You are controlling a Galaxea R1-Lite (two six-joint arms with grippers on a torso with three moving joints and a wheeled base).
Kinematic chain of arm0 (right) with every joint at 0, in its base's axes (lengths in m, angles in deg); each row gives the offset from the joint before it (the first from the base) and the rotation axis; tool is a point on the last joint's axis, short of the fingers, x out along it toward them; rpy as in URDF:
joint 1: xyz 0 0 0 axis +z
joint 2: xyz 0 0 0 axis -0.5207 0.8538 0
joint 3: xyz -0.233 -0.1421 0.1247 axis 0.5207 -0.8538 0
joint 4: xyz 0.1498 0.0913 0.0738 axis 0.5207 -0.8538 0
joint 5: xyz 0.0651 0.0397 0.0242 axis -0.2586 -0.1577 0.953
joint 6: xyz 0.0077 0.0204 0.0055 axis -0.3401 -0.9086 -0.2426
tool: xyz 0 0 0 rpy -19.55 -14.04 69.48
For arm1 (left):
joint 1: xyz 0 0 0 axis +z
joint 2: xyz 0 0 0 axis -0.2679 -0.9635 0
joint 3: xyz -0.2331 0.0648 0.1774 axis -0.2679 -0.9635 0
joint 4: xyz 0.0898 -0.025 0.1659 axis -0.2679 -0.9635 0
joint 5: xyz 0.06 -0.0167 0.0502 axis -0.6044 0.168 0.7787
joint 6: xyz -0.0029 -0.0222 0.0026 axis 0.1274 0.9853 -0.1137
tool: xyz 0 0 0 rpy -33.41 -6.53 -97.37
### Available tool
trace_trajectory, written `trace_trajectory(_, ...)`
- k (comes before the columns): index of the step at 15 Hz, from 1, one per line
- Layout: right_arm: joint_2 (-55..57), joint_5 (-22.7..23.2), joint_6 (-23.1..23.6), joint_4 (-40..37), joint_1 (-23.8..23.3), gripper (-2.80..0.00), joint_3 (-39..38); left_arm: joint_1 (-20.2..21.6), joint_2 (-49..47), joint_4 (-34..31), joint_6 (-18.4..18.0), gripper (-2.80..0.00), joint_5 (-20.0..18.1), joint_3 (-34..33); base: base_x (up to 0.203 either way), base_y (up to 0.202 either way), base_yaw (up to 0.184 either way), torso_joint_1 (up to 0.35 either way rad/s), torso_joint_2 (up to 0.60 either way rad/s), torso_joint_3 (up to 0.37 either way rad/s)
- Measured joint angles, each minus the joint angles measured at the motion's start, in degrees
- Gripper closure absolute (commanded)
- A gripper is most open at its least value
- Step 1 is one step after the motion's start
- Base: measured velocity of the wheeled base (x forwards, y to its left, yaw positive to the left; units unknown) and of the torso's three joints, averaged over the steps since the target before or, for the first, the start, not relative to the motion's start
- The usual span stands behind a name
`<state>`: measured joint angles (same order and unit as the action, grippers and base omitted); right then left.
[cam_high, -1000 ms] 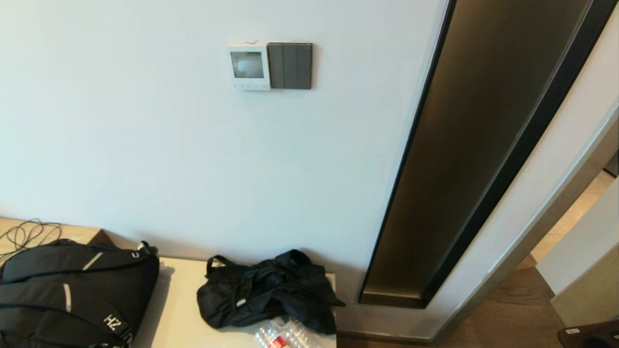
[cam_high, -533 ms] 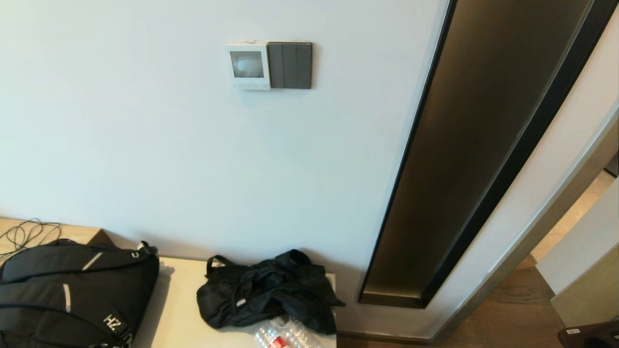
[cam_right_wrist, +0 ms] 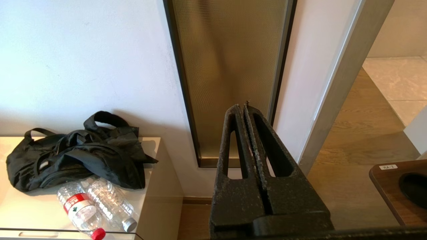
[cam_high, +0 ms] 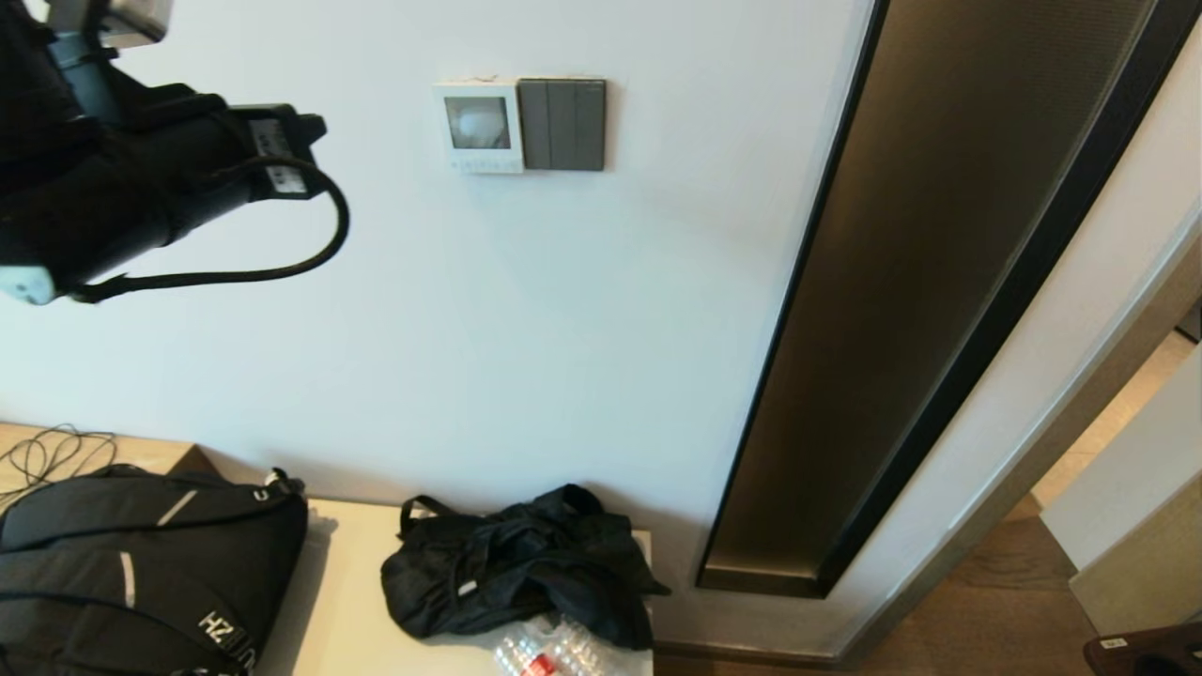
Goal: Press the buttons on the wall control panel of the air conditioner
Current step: Turn on the central air conditioner
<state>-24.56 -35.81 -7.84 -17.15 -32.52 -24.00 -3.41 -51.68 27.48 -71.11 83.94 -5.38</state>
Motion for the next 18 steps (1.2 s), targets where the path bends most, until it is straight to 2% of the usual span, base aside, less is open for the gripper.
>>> trace_trajectory(3,0.0,0.0,0.0,0.0,0.0,0.0,0.0,-4.1,-9.0,1.7,0.0,0.0,1.1,8.2,0.0,0.0,0.0,0.0,0.0,0.0)
trace_trajectory(7,0.0,0.0,0.0,0.0,0.0,0.0,0.0,-5.6,-18.0,3.7,0.2,0.0,0.8,14.4,0.0,0.0,0.0,0.0,0.0,0.0)
trace_trajectory(11,0.0,0.0,0.1,0.0,0.0,0.0,0.0,-7.8,-21.5,7.1,0.2,0.0,0.8,15.5,0.0,0.0,0.0,0.0,0.0,0.0)
trace_trajectory(18,0.0,0.0,0.1,0.0,0.0,0.0,0.0,-11.7,-24.0,7.1,0.7,0.0,1.2,18.8,0.0,0.0,0.0,0.0,0.0,0.0)
